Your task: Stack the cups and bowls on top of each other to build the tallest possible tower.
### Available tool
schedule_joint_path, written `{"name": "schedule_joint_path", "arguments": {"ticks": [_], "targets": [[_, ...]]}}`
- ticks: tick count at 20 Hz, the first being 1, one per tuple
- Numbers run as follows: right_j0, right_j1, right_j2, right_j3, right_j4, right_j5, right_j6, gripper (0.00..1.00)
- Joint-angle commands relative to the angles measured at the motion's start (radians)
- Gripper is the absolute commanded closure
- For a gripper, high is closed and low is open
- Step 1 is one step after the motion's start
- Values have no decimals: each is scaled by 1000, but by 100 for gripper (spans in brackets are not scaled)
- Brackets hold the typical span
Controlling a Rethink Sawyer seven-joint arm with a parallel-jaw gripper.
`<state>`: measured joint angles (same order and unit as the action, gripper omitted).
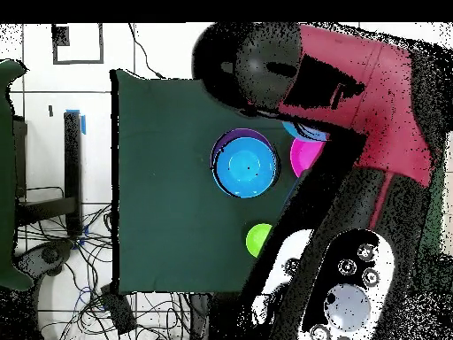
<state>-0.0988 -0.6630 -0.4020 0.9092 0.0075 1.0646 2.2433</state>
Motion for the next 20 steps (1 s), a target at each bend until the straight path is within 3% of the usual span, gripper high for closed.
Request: {"name": "schedule_joint_path", "arguments": {"ticks": [1,20], "targets": [[18,52,115,162,-78,-48,-133,100],[16,56,124,172,-85,-80,-135,100]]}}
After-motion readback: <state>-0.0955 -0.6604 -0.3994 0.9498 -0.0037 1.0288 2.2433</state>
